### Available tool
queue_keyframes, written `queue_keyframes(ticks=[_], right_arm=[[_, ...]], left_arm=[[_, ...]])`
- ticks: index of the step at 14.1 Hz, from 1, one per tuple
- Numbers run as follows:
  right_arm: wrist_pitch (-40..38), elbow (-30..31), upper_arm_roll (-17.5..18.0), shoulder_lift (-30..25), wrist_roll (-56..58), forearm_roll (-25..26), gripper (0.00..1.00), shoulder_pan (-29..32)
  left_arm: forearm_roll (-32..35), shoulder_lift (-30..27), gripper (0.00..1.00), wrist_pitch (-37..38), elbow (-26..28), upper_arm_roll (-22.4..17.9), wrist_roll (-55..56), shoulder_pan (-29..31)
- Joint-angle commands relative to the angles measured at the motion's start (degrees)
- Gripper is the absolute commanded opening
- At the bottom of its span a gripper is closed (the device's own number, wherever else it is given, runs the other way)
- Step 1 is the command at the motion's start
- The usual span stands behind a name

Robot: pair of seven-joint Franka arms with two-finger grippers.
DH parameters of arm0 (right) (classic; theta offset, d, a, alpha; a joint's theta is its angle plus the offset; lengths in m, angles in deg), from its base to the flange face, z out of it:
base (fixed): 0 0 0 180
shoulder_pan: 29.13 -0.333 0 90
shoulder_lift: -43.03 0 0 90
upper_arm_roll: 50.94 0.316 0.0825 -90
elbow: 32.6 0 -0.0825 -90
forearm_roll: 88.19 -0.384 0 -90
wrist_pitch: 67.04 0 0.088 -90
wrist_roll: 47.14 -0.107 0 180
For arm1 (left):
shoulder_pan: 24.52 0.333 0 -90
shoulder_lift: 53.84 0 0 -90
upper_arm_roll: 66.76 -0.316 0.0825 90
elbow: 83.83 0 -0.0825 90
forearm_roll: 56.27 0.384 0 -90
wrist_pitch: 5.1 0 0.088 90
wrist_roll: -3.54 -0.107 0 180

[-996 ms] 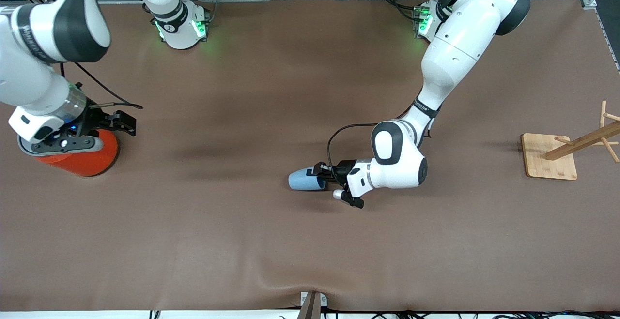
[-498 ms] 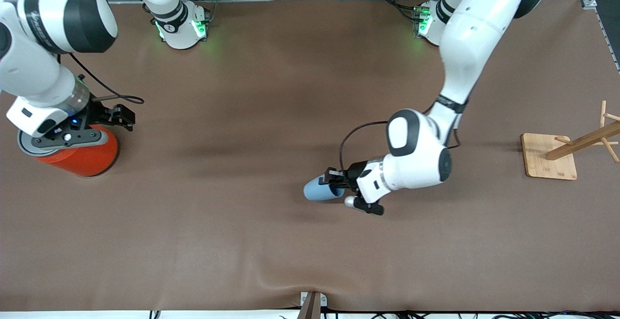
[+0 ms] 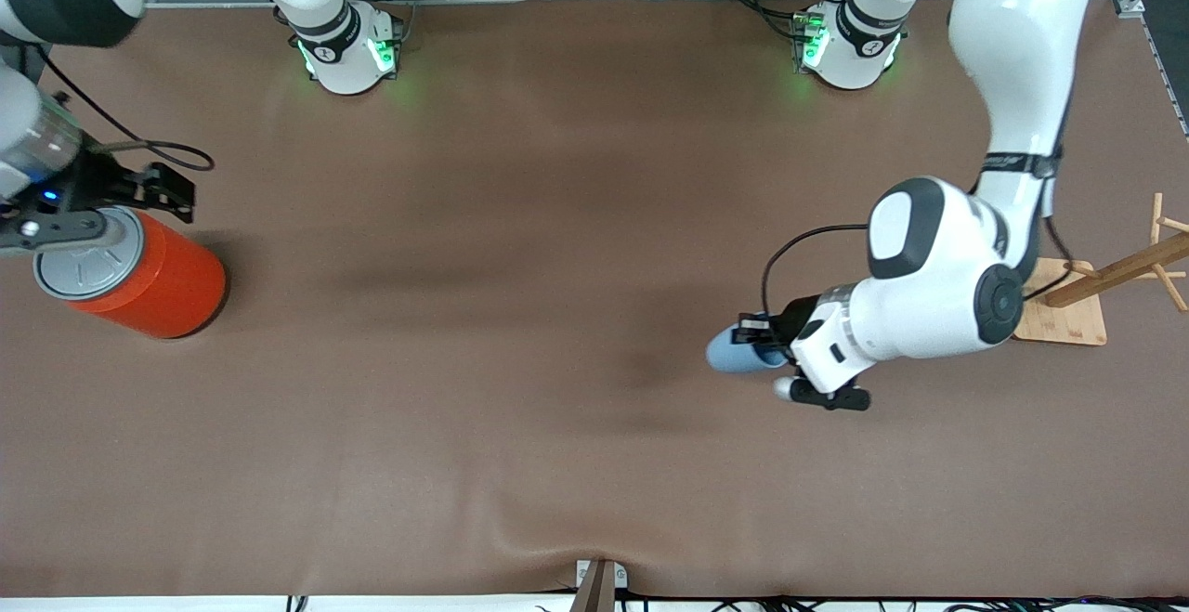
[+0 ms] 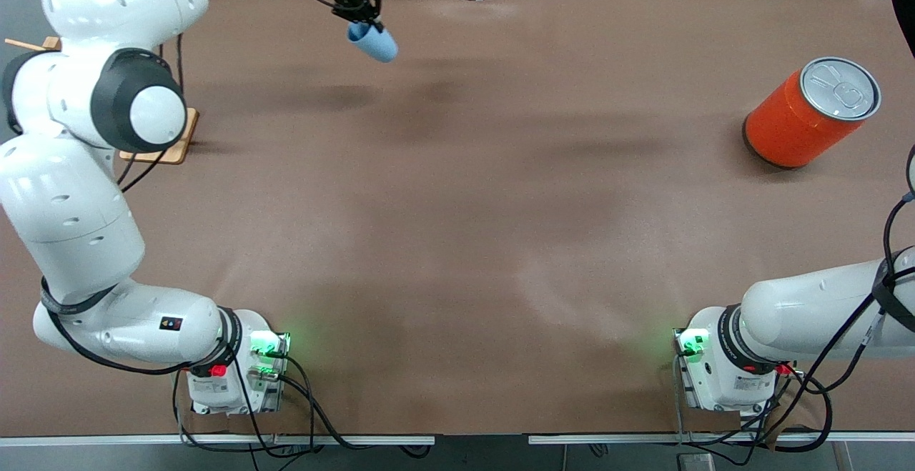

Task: Flip cup
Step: 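Carry the blue cup with the left gripper toward the wooden stand, then set the cup upright on the table and open the left gripper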

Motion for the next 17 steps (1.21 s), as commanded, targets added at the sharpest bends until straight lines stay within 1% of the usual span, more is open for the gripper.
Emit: queue_keyframes(ticks=[1,3,4,5,6,7,8,9,11,13,16,17], right_arm=[[-4.71,-3.99,0.53,0.05,0.49,-0.36,1.0,0.74],[-5.6,-4.18,0.53,0.05,0.32,-0.36,1.0,1.09],[-5.6,-4.18,0.53,0.05,0.23,-0.54,1.0,1.35],[-5.6,-4.18,0.45,-0.03,0.14,-2.19,1.0,2.05],[-5.6,-4.18,0.44,-0.03,-0.12,-5.08,1.0,3.53],[-5.6,-4.18,0.53,-0.03,-0.99,-8.15,1.0,5.2],[-5.51,-4.18,0.53,-0.03,-2.05,-10.1,1.0,5.92],[-5.34,-4.18,0.62,-0.12,-3.45,-10.73,1.0,5.92],[-4.72,-4.18,0.97,-0.12,-7.84,-10.65,1.0,5.31],[-4.37,-4.18,1.06,-0.03,-9.26,-10.21,1.0,4.43],[-3.41,-4.09,0.97,-0.12,-8.91,-8.98,1.0,1.89],[-2.97,-4.09,1.06,-0.12,-8.65,-7.5,1.0,1.1]], left_arm=[[7.88,-7.98,0.0,0.11,9.82,0.05,1.68,1.67],[10.19,-11.77,0.0,-0.76,15.79,0.13,1.6,4.83],[10.98,-13.96,0.0,-2.85,19.91,0.05,1.6,5.8],[13.16,-17.29,0.0,-7.75,26.3,0.13,1.6,6.77],[15.53,-19.85,0.0,-12.41,31.76,0.05,1.6,7.13],[17.12,-20.74,0.0,-14.72,34.86,0.13,1.6,8.87],[18.27,-21.01,0.0,-15.61,36.55,0.22,1.16,10.54],[19.5,-21.01,0.0,-17.53,38.65,0.22,0.9,11.86],[20.91,-20.67,0.0,-23.59,42.61,0.22,0.89,13.89],[21.0,-19.26,0.0,-26.07,43.59,0.13,0.89,13.99],[21.27,-16.45,0.0,-26.87,43.07,0.22,0.72,15.57],[21.27,-16.1,0.16,-26.87,42.81,0.22,0.63,15.48]])
